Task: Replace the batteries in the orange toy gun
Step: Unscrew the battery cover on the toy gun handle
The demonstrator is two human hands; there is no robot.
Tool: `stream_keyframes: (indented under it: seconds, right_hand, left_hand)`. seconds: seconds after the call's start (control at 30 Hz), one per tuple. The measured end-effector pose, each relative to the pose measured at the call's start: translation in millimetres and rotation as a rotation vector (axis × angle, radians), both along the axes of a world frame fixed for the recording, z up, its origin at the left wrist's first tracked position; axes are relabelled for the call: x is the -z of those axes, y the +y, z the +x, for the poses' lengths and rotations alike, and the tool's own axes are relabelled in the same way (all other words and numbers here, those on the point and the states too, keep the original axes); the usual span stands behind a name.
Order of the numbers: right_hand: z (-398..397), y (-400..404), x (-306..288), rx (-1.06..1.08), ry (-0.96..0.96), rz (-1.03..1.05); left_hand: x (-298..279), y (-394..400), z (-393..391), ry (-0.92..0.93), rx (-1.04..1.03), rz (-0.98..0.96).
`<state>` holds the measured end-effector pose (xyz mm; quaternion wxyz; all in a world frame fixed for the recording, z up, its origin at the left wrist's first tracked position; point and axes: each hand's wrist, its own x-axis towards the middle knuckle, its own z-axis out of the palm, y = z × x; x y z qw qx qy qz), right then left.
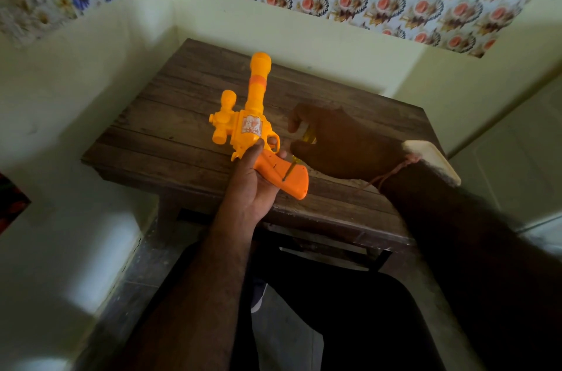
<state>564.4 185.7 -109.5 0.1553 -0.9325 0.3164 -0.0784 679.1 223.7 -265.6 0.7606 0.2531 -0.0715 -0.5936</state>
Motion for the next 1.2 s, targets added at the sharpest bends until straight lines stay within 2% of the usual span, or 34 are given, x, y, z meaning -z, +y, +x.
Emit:
stream_keyframes:
  seconds: [0.43, 0.6, 0.77, 0.87, 1.0, 1.2]
  right_hand:
    - [1.6, -2.8, -0.7, 0.013, 0.087, -0.064]
    - [0.8, -1.1, -5.1, -0.037, 0.085, -0.003]
    - [1.4, -3.0, 0.6, -0.019, 0.104, -0.109]
    - [-0.2, -1.6, -1.3, -0.003, 0.026, -0.03]
    - [0.5, 1.0, -2.3, -0.032, 0.022, 0.014]
    - [5.1, 1.5, 0.8, 0.035, -0.006, -0.048]
  left_hand:
    - [0.2, -0.2, 0.4, -0.003, -0.015, -0.007]
    - [4.5, -1.9, 0.4, -0.013, 0.008, -0.04]
    - [1.3, -1.7, -0.2, 0.022, -0.013, 0.007]
    - [0.3, -1.8, -0.5, 0.0, -0.016, 0.006]
    - [6.8, -3.8, 1.1, -0.001, 0.001, -0.02]
    - [0.6, -2.0, 0.4, 0.018, -0.029, 0.006]
